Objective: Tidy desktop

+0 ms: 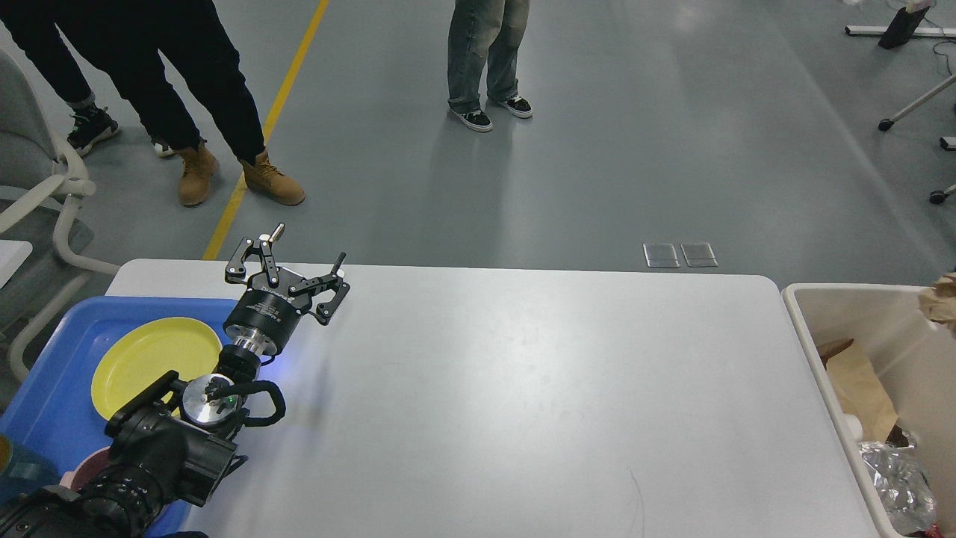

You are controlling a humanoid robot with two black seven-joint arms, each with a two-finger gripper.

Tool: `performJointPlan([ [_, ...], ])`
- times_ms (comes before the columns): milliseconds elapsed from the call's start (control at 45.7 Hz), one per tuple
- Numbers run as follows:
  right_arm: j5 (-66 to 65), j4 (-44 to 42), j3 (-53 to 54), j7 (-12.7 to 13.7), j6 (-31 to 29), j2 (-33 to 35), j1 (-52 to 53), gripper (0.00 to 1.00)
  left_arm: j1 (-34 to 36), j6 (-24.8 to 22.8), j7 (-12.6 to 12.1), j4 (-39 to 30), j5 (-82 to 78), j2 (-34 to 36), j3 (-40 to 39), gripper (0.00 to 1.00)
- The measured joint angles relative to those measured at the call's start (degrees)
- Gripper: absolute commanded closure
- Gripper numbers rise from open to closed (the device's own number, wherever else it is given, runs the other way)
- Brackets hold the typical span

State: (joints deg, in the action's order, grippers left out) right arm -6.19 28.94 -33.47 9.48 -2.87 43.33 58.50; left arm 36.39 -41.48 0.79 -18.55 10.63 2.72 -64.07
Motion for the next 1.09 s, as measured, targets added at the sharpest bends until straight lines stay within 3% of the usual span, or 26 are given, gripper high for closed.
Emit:
performJointPlan([
  [219,0.0,-4.3,8.2,0.0,0.0,-2.6,-8.2,0.0,0.0,0.0,0.0,0.0,0.0,0.0,0.0,0.04],
  [328,0.0,-4.5,18.9,0.0,0.3,-2.7,-9.2,0.0,0.0,0.0,0.0,0.0,0.0,0.0,0.0,0.04],
  [481,0.0,-3.7,42.4,-0.6,1.1,-4.6,-11.6,0.0,0.0,0.0,0.0,0.0,0.0,0.0,0.0,0.04],
  [722,0.0,3.6,85.1,-1.6,0.8,-14.2,-17.6,0.0,0.0,0.0,0.0,0.0,0.0,0.0,0.0,0.04],
  [897,-0.2,12.2,100.8,-7.3,0.1,-20.6,-23.0,0.0,0.0,0.0,0.0,0.0,0.0,0.0,0.0,0.04],
  [1094,-0.2,16.3,103.4,-17.8,-0.4,-23.1,-25.4,0.0,0.0,0.0,0.0,0.0,0.0,0.0,0.0,0.04],
])
